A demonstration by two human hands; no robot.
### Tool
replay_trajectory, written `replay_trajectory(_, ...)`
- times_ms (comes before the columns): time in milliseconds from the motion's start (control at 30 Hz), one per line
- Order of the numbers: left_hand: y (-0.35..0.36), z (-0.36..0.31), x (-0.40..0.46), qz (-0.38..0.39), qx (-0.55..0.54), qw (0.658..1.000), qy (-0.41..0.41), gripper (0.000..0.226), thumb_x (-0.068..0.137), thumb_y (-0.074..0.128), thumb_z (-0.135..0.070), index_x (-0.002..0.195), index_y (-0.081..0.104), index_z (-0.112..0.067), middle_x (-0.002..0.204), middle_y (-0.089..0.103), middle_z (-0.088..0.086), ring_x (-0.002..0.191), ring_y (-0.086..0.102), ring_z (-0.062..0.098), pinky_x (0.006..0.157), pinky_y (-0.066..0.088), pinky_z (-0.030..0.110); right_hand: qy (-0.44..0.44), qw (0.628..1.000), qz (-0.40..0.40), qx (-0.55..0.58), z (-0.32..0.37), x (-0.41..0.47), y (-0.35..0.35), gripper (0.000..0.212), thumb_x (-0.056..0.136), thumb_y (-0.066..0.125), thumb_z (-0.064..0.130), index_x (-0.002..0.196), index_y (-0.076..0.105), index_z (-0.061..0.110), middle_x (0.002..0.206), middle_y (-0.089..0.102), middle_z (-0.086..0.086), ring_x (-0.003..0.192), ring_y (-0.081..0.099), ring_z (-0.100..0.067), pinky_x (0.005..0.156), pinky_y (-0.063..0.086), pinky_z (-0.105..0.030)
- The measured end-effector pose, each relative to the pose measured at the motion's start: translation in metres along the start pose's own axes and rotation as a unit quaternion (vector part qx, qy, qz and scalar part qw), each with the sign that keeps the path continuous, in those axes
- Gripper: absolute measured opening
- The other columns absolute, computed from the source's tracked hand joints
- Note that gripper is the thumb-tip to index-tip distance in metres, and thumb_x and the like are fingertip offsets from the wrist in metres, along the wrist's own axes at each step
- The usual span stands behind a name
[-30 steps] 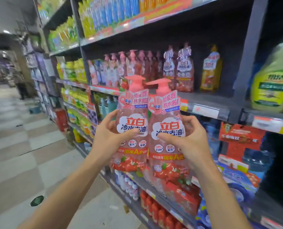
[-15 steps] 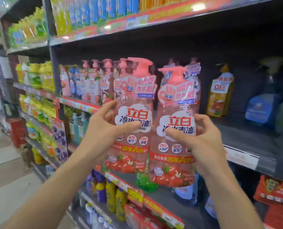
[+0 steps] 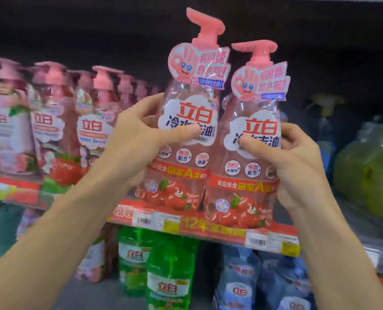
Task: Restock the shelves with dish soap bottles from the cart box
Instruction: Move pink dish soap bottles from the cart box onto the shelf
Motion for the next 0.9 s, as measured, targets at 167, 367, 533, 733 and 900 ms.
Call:
replay_trajectory(167,0.004,0.029,0.038,0.037,-0.03,0.999,-0.012,0.073,0.045,0.088,-0.026,0.114,0.066,-0.02,0.096,0.077,0.001,0.087,0.075,0.022,0.079,0.06,0.041,0.007,0.999,-0.038,-0.012,-0.017,0.022,0.003,0.068,0.053,0.086,0.021,0.116,0.062,0.011,0.089,0.079,0.001,0.075,0.077,-0.019,0.056,0.058,-0.027)
replay_trajectory(367,0.007,0.058,0.054,0.067,-0.048,0.996,-0.029,0.082,0.041,0.089,-0.029,0.119,0.065,-0.019,0.099,0.077,0.003,0.088,0.075,0.024,0.081,0.059,0.044,0.012,0.998,-0.066,-0.018,-0.037,0.038,-0.003,0.068,0.053,0.085,0.021,0.116,0.063,0.006,0.089,0.078,-0.003,0.076,0.076,-0.02,0.06,0.058,-0.029)
replay_trajectory(533,0.002,0.075,0.057,0.067,-0.072,0.994,-0.041,0.075,0.044,0.087,-0.027,0.116,0.066,-0.016,0.097,0.077,0.004,0.087,0.075,0.024,0.075,0.059,0.038,0.017,0.997,-0.062,-0.031,-0.044,0.042,-0.005,0.063,0.053,0.085,0.024,0.111,0.065,0.011,0.09,0.078,-0.002,0.078,0.076,-0.02,0.062,0.058,-0.029)
replay_trajectory(733,-0.004,0.079,0.047,0.041,-0.076,0.996,-0.008,0.062,0.058,0.081,-0.03,0.116,0.064,-0.018,0.1,0.077,-0.001,0.09,0.074,0.017,0.07,0.058,0.028,-0.005,0.997,-0.056,-0.05,-0.044,0.032,0.0,0.051,0.067,0.083,0.024,0.113,0.064,0.014,0.093,0.078,0.004,0.082,0.076,-0.015,0.063,0.058,-0.023)
replay_trajectory(900,0.0,0.081,0.03,0.003,0.088,0.994,0.063,0.065,0.086,0.07,-0.042,0.142,0.043,-0.024,0.116,0.069,-0.018,0.105,0.065,-0.001,0.09,0.052,0.024,-0.087,0.987,-0.078,-0.107,-0.049,0.018,0.001,0.037,0.081,0.077,0.033,0.115,0.063,0.023,0.1,0.076,0.009,0.091,0.072,-0.003,0.073,0.055,-0.016)
Point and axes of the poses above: each hand's wrist, its own x-axis towards the middle knuckle, its own y-axis out of the palm, z = x × y, the point moved 6 cm from there along x, towards the middle knuckle
